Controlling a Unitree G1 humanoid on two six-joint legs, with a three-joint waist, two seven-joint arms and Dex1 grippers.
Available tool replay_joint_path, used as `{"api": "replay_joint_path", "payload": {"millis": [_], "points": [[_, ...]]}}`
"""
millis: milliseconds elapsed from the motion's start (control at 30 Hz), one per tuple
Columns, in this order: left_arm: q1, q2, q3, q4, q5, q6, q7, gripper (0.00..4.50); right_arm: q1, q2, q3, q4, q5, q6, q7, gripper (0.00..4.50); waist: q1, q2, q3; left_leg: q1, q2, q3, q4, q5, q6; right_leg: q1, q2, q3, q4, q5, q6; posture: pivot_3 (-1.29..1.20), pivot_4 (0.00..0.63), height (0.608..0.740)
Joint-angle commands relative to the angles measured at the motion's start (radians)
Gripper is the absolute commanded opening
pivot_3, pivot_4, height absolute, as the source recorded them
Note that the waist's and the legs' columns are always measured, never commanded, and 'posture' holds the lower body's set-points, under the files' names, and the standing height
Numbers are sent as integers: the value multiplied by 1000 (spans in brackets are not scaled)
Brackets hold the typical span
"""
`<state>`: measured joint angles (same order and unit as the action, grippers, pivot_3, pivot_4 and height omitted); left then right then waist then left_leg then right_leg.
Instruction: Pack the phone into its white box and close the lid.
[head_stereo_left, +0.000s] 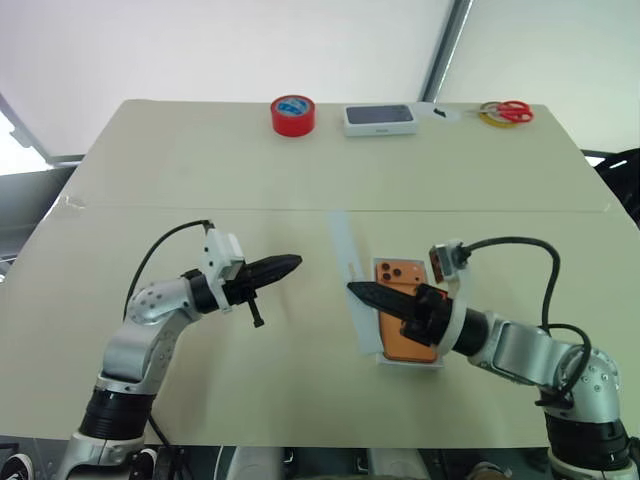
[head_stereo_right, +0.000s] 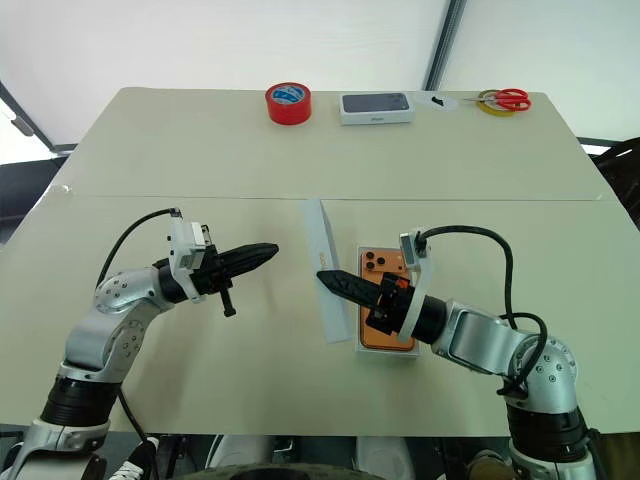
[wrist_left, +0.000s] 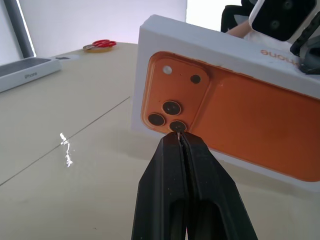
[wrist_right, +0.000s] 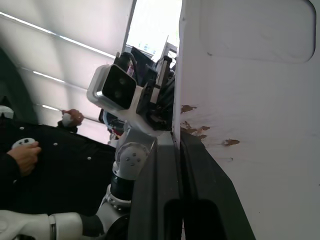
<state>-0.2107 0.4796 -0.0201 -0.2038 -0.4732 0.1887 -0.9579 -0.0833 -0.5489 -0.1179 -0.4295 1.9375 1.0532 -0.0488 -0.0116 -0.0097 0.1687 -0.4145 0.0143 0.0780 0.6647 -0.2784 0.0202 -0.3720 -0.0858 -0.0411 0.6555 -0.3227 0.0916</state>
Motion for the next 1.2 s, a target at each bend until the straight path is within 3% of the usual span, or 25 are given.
{"api": "replay_joint_path", "payload": {"millis": [33, 367, 533, 733, 867, 1033, 1200], "points": [[-6, -9, -18, -38, 3, -8, 4, 66, 2, -27, 23, -24, 35, -26, 55, 0, 0, -1, 0, 0, 0, 0, 1, 0, 0, 0, 0, 0, 0, 0, 0, 0, 150, 730], [27, -60, -107, -42, 44, -21, 15, 66, -10, -14, 80, 101, 35, -53, -83, 0, 2, -1, 0, 0, 0, 0, 1, 0, 0, 0, 0, 0, 0, 0, 0, 0, 150, 730], [25, -104, -151, 0, 74, -39, 23, 66, 1, 8, 56, 124, 35, -58, -72, 0, 1, -1, -1, 0, 0, 0, 1, 0, 0, 0, 0, 0, -1, 0, 0, 0, 150, 730], [8, -194, -211, 82, 112, -74, 45, 0, 11, -38, -1, 131, 35, -68, -69, 2927, 2, -1, -1, 0, 0, 0, 1, 0, 1, 0, -1, 0, -1, 0, 0, 0, 150, 730], [-18, -255, -229, 128, 115, -70, 55, 0, 25, -152, -99, 180, 31, -49, 11, 2927, 7, -1, -1, -1, 0, 0, 2, -1, 1, 0, -1, 0, -1, 0, 0, 0, 150, 730], [-49, -295, -257, 180, 153, -105, 58, 0, 51, -296, -188, 212, -189, -19, 224, 2927, 7, 0, -1, -1, 0, 0, 2, -1, 1, 0, 0, 0, -1, 0, 0, 0, 150, 730], [-48, -274, -232, 184, 142, -88, 38, 0, 17, -351, -136, 187, -627, -184, 428, 2927, 2, 0, -1, -1, 0, 0, 2, -1, 1, 0, 1, 0, -1, 0, 0, 0, 150, 730]]}}
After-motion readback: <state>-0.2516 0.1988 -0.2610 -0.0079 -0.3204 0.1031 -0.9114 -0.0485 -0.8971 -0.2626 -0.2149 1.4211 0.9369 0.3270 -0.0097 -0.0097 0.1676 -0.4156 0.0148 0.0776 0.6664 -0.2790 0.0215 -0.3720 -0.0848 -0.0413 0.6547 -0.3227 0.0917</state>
